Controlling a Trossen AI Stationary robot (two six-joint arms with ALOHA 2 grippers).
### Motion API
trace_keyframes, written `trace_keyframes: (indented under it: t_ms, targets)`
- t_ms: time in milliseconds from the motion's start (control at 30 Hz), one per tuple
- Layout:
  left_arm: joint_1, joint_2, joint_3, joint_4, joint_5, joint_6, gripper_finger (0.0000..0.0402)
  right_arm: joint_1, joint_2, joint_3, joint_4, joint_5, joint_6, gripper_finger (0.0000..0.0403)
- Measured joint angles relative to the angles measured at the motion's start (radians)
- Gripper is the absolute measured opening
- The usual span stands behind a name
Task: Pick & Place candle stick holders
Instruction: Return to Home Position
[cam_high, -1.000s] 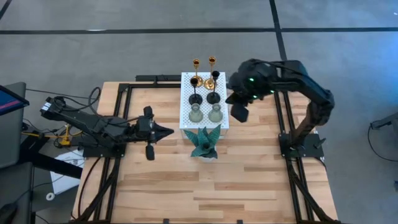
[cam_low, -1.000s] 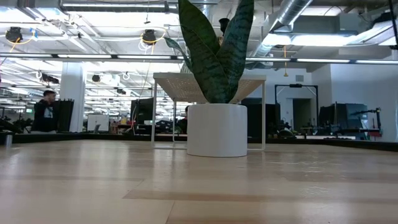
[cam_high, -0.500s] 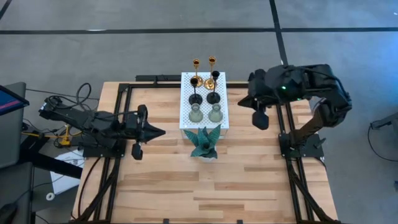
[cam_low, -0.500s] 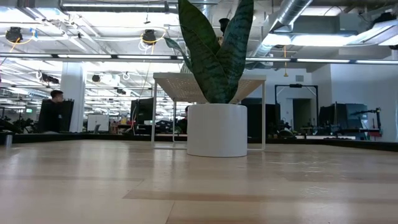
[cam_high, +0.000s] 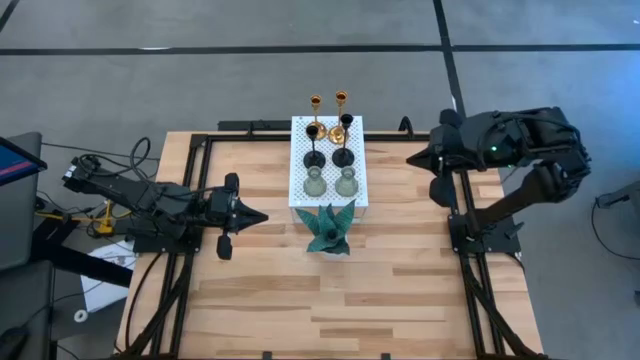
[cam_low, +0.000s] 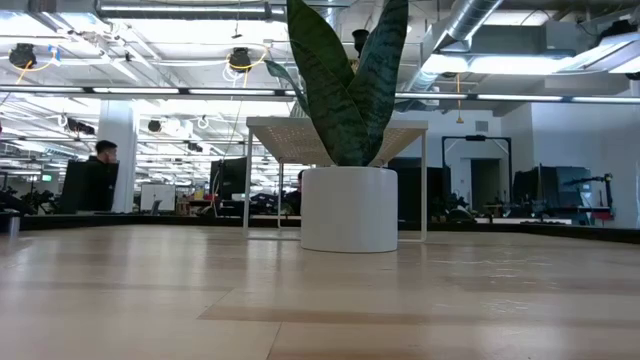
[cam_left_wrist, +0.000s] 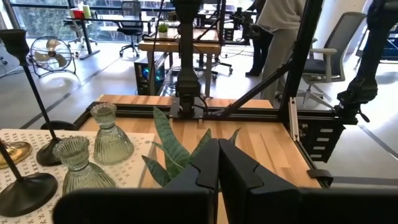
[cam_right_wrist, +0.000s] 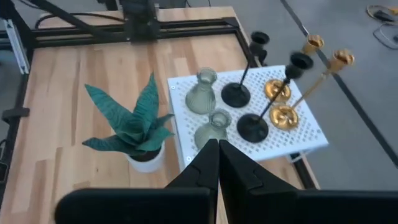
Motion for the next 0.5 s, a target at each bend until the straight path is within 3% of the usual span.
trace_keyframes:
  t_ms: [500]
  targets:
    - [0.000, 0.000, 0.000, 0.000, 0.000, 0.000, 0.0006, -0.001, -0.427, -0.750, 0.557, -0.058, 0.033, 0.0000]
